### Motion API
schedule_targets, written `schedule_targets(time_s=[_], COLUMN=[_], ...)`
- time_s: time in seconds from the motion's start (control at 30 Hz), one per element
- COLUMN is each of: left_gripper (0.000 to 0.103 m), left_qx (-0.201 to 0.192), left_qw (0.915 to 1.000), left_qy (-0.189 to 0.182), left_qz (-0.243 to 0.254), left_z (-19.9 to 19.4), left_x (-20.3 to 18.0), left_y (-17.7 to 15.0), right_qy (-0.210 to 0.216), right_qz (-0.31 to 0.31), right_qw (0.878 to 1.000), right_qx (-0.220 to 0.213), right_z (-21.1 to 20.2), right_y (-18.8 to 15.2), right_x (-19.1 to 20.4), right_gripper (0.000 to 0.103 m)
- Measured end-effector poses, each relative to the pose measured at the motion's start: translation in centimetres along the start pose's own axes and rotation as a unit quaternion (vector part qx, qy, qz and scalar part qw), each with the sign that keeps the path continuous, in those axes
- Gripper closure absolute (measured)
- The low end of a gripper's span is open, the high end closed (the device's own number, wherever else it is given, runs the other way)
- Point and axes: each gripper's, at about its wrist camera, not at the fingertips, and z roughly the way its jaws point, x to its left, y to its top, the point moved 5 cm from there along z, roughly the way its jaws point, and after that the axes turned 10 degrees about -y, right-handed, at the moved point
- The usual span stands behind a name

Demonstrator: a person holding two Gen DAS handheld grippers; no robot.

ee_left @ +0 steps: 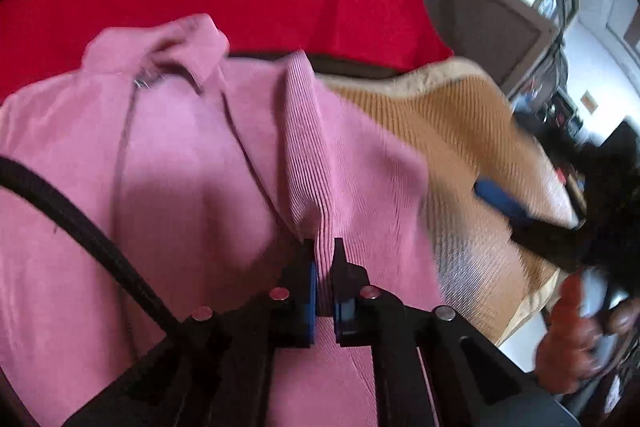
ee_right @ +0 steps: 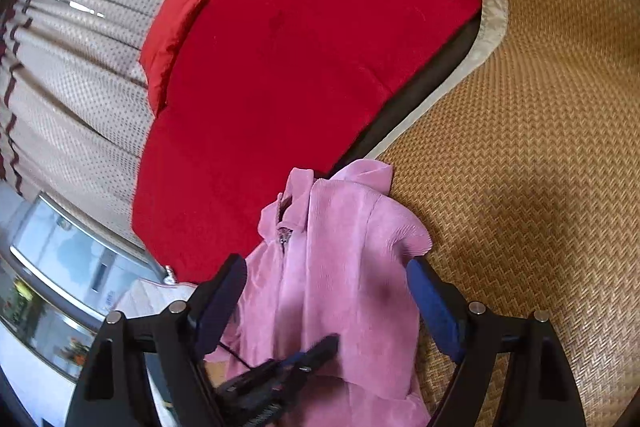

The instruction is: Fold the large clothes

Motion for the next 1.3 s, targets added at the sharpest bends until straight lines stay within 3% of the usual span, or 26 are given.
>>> schedule_targets(time_s=[0.1, 0.23, 0.33, 0.43, 0.57, 0.7, 0.77, 0.93, 1.1, 1.23, 1.3], left_gripper=[0.098, 0.098, 0.098, 0.097, 0.091, 0.083, 0.073, 0.056, 0.054, 0.053, 0.053], left_qx=[-0.019, -0.023, -0.022, -0.009, 0.013, -0.006, -0.013, -0.031, -0.053, -0.076, -0.083], left_qw=[0.9996, 0.9943, 0.9824, 0.9720, 0.9635, 0.9615, 0.9584, 0.9495, 0.9392, 0.9322, 0.9295], left_qy=[0.018, 0.089, 0.164, 0.222, 0.264, 0.275, 0.285, 0.299, 0.297, 0.278, 0.267], left_qz=[0.009, 0.054, 0.086, 0.077, 0.043, 0.005, -0.015, -0.091, -0.164, -0.219, -0.240], left_z=[-3.5, -8.9, -12.8, -15.7, -18.2, -21.3, -22.7, -26.0, -28.8, -29.3, -29.3], left_x=[0.5, 1.9, 4.0, 7.7, 12.3, 15.7, 17.1, 21.3, 25.3, 27.7, 28.6], left_y=[1.8, 4.2, 5.6, 6.1, 5.4, 4.4, 3.8, 0.9, -2.1, -3.4, -3.6], right_qy=[-0.007, -0.008, -0.009, -0.011, -0.010, -0.005, -0.003, -0.007, -0.021, -0.063, -0.114], right_qz=[-0.002, -0.008, -0.019, -0.032, -0.048, -0.066, -0.079, -0.120, -0.172, -0.229, -0.251], right_qw=[1.000, 1.000, 1.000, 0.999, 0.999, 0.997, 0.996, 0.992, 0.984, 0.971, 0.959], right_qx=[-0.003, 0.002, 0.006, 0.013, 0.024, 0.029, 0.032, 0.042, 0.036, 0.034, 0.067], right_z=[0.1, 0.7, 1.2, 2.0, 3.1, 4.1, 4.6, 6.2, 7.6, 9.7, 12.0], right_y=[-0.2, -0.6, -1.2, -1.9, -2.8, -3.5, -4.2, -6.1, -7.9, -9.0, -10.1], right_x=[0.2, 0.8, 1.8, 2.8, 4.1, 5.3, 6.1, 8.3, 10.3, 11.4, 10.8], right_gripper=[0.018, 0.018, 0.018, 0.018, 0.018, 0.018, 0.019, 0.031, 0.037, 0.044, 0.046])
